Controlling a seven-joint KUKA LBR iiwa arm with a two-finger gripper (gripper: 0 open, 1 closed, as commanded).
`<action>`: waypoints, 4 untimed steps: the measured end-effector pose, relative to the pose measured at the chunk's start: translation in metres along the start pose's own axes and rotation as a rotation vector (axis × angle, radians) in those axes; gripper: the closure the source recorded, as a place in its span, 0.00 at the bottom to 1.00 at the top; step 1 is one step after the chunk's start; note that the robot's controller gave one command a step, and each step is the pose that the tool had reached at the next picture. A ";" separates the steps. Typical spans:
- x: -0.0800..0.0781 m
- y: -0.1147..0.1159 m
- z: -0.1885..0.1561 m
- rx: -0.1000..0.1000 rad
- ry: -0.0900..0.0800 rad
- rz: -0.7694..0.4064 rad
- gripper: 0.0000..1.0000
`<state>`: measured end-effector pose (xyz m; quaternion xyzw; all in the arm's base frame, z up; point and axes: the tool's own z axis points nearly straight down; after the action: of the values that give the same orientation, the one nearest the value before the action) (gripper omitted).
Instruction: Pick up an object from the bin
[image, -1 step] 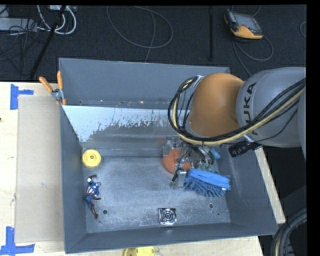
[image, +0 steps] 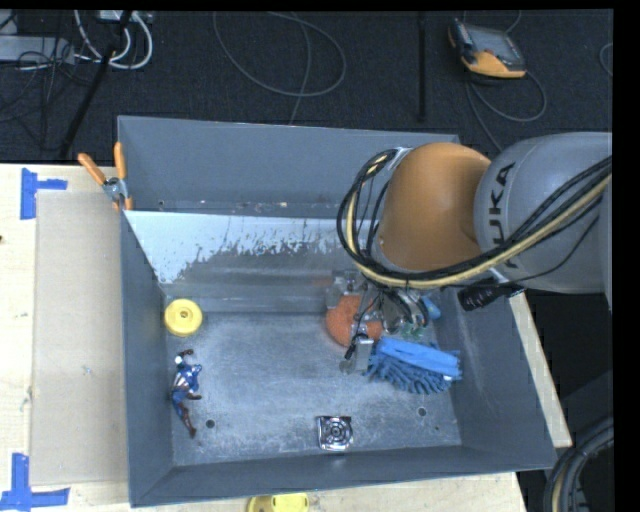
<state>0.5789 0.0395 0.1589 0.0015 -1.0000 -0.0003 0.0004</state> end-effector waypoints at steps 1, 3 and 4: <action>0.012 -0.052 0.040 0.000 -0.003 -0.122 0.00; 0.025 -0.137 0.044 0.000 -0.001 -0.251 0.00; 0.027 -0.147 0.078 0.000 -0.001 0.030 0.00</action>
Offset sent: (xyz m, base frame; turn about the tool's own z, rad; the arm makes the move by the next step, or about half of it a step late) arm -0.0044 -0.1071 -0.0310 -0.1040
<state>0.5525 -0.1074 0.0807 -0.0135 -0.9999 -0.0003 -0.0001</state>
